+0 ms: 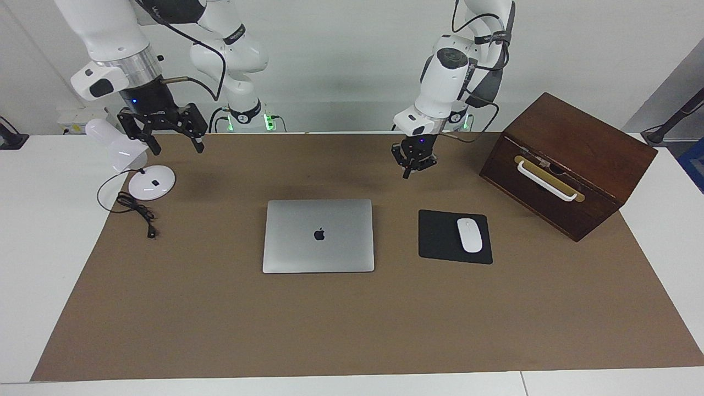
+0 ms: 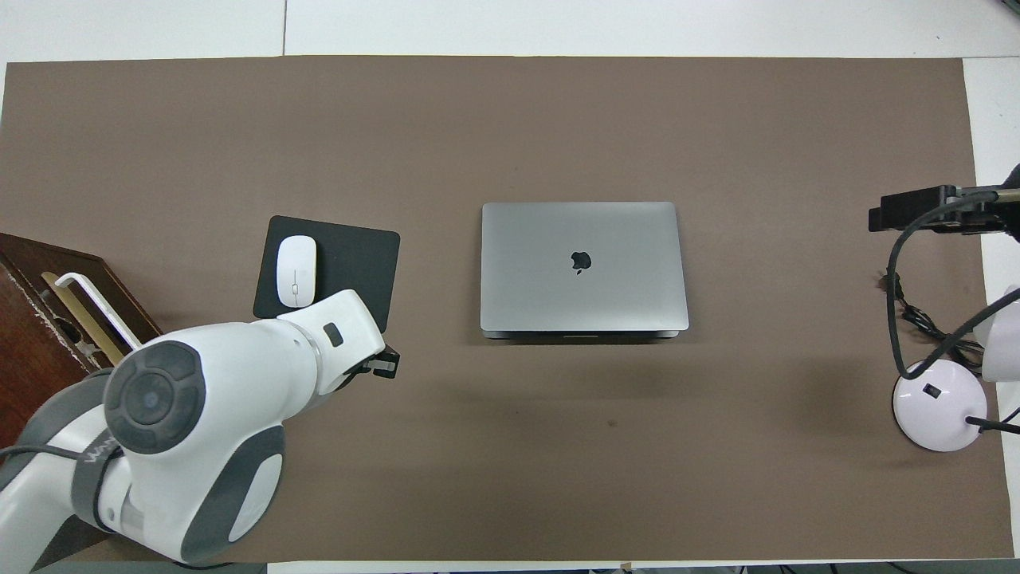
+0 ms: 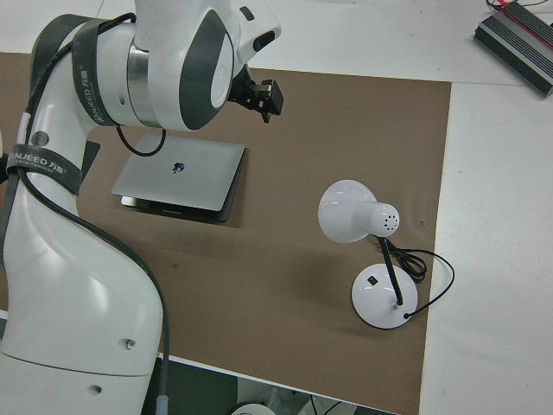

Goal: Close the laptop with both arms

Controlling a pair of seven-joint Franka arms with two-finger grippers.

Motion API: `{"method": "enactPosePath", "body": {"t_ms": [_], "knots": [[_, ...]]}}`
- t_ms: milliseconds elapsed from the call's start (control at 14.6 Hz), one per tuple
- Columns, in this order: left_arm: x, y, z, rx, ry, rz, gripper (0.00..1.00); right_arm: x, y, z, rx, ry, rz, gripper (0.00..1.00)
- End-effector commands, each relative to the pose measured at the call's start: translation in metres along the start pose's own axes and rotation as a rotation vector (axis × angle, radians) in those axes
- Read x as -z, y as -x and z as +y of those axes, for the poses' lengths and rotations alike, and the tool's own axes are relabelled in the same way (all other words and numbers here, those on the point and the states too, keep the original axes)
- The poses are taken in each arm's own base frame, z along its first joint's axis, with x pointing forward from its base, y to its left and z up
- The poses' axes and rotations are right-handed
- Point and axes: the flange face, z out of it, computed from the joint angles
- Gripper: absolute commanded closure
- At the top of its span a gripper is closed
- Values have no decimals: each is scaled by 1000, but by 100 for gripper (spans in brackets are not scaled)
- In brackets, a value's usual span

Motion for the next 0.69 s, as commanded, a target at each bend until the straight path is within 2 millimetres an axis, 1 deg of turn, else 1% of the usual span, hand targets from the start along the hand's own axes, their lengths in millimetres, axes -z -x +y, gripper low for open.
{"method": "enactPosePath", "body": {"t_ms": [0, 69, 137, 275, 481, 550, 619], "knots": [[30, -8, -19, 19, -10, -10, 59, 1, -1, 3, 13, 16, -9, 0], [36, -9, -23, 29, -10, 0, 27, 2, -1, 3, 13, 16, -8, 0], [39, -9, -30, 42, -11, 6, 0, 2, -1, 3, 13, 16, -8, 0], [50, -11, -43, 54, -15, 12, 0, 1, -1, 3, 13, 16, -9, 0], [79, -21, -77, 85, -25, 3, 0, 0, -1, 5, 10, 18, -12, 0], [88, -23, -91, 105, -30, 5, 0, -1, 0, 5, 10, 20, -15, 0], [93, -23, -103, 123, -33, 3, 0, -1, 0, 7, 9, 29, -15, 0]]}}
